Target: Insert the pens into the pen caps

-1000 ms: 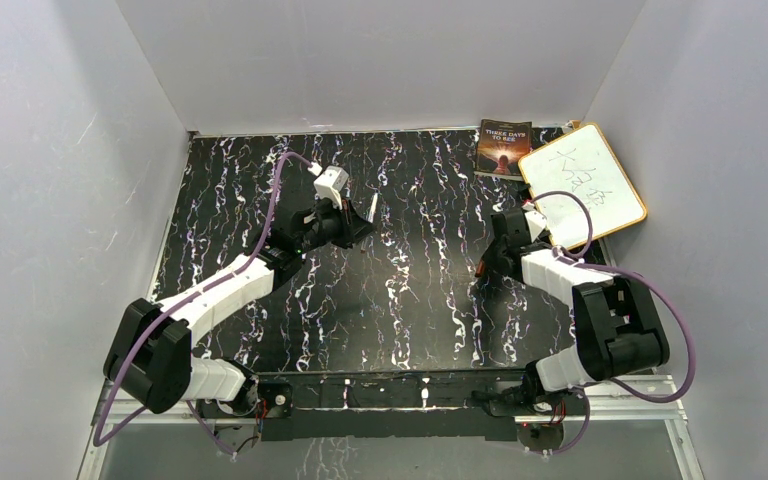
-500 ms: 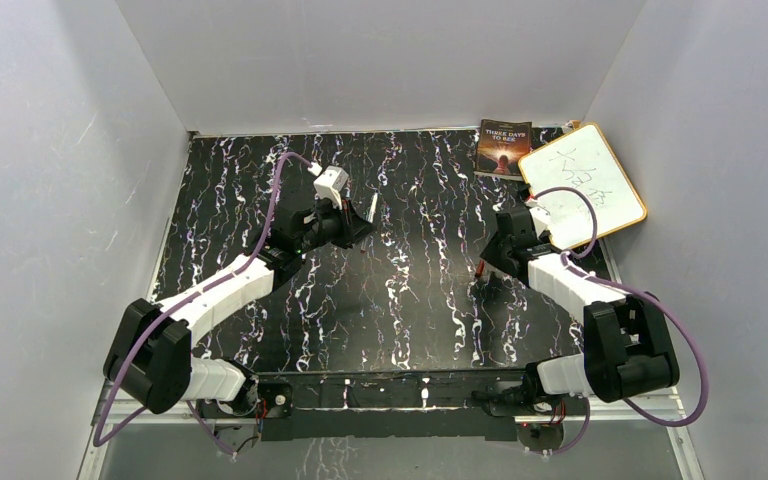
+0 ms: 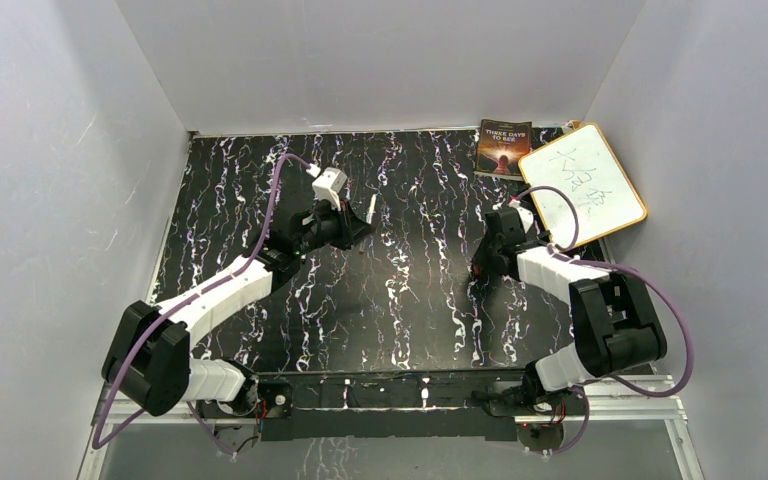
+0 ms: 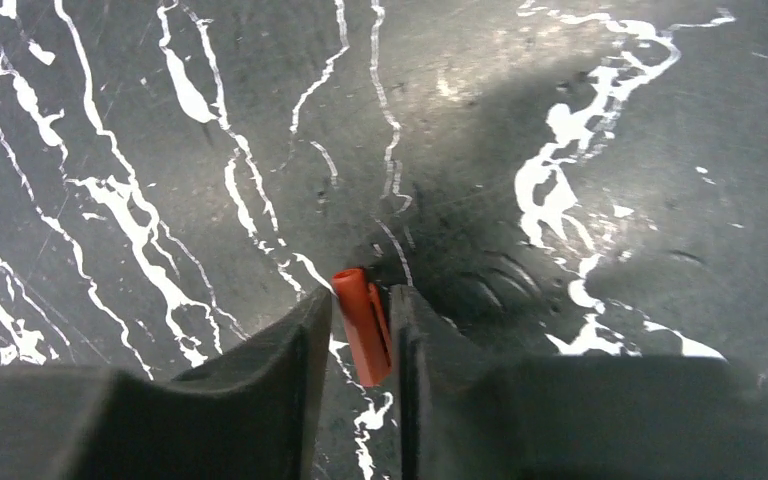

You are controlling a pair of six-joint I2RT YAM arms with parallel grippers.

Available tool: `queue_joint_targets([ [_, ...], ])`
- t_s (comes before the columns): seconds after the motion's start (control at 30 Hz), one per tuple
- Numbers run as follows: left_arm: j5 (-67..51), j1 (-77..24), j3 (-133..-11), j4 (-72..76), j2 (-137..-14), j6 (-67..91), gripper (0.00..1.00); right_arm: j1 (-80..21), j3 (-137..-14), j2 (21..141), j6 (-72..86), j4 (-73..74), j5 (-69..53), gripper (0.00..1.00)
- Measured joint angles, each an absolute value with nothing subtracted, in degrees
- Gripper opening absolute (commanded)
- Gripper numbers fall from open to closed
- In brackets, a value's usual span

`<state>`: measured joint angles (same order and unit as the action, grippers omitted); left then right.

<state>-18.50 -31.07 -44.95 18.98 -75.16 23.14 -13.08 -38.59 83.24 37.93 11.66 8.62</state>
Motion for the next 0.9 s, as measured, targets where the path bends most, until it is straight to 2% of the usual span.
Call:
queue_joint_targets([
  [0.1, -18.5, -30.9, -44.9, 19.0, -75.1, 23.1, 0.0, -14.1, -39.3, 84.7, 37.3, 10.7, 8.6, 0.06],
  [0.17, -18.4, -30.9, -44.9, 18.8, -75.1, 23.1, 0.0, -14.8, -39.6, 85.2, 37.2, 10.0, 8.4, 0.01],
  [0.53, -18.4, -30.8, -44.9, 18.7, -74.8, 23.0, 0.0, -26.3, -44.2, 89.0, 26.9, 10.3, 9.1, 0.0],
  [0.57, -18.4, -30.8, -44.9, 18.7, -74.7, 22.9, 0.0, -28.3, -44.7, 89.3, 24.8, 10.4, 9.3, 0.02],
  [0.6, -18.4, -30.8, -44.9, 18.6, -74.7, 23.0, 0.0, -28.9, -44.8, 89.4, 24.1, 10.5, 9.4, 0.11],
  [0.67, -18.4, -30.8, -44.9, 18.6, -74.6, 22.9, 0.0, -31.7, -45.4, 89.4, 21.5, 10.4, 10.6, 0.39],
  [0.7, -18.4, -30.8, -44.9, 18.6, -74.6, 22.9, 0.0, -33.1, -45.6, 89.4, 20.7, 10.4, 11.3, 0.5],
  [0.73, -18.4, -30.8, -44.9, 18.6, -74.6, 23.0, 0.0, -34.1, -45.6, 89.4, 20.1, 10.4, 11.9, 0.56],
  [0.9, -18.4, -30.8, -44.9, 18.4, -74.6, 23.0, 0.0, -36.3, -45.6, 87.7, 18.5, 10.3, 12.5, 0.56],
])
